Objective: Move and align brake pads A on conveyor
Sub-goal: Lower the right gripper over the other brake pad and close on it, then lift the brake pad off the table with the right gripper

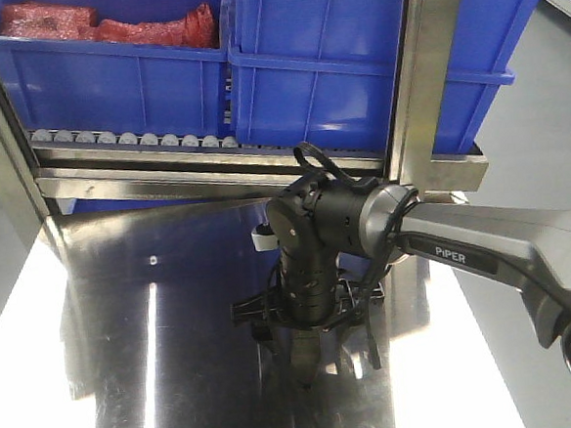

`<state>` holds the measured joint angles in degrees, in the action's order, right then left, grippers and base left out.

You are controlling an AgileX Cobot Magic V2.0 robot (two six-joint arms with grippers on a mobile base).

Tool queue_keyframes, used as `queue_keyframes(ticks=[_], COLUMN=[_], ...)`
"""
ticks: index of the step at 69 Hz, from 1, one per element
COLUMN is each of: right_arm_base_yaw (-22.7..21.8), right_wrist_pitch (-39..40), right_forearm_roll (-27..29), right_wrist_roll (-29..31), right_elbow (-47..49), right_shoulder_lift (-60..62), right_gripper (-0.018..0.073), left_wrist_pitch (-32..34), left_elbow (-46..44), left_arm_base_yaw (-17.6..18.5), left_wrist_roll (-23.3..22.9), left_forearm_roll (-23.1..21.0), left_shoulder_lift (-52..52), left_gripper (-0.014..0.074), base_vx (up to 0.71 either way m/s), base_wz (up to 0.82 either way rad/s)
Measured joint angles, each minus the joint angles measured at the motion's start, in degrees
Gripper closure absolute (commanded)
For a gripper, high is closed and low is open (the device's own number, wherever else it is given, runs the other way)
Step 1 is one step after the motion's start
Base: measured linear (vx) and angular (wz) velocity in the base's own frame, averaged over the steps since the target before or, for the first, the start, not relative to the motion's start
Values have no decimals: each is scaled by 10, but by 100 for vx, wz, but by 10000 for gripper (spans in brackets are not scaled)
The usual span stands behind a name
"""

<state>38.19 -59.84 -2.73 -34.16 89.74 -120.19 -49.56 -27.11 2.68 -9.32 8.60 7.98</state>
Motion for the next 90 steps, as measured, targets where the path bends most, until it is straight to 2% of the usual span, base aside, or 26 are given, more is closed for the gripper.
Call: queue_keyframes(ticks=[90], right_arm_base_yaw=[2], right_wrist_pitch=[10], right_forearm_roll=[-15], right_wrist_roll=[0], right_elbow=[0], right_shoulder_lift=[-12], right_gripper=[-16], left_wrist_pitch=[0], left_elbow=[0], left_arm_base_yaw=[0], left_wrist_roll=[0], left_forearm_roll=[0], left_shoulder_lift=[0], left_gripper=[603], base_vx=[0], base_wz=[0])
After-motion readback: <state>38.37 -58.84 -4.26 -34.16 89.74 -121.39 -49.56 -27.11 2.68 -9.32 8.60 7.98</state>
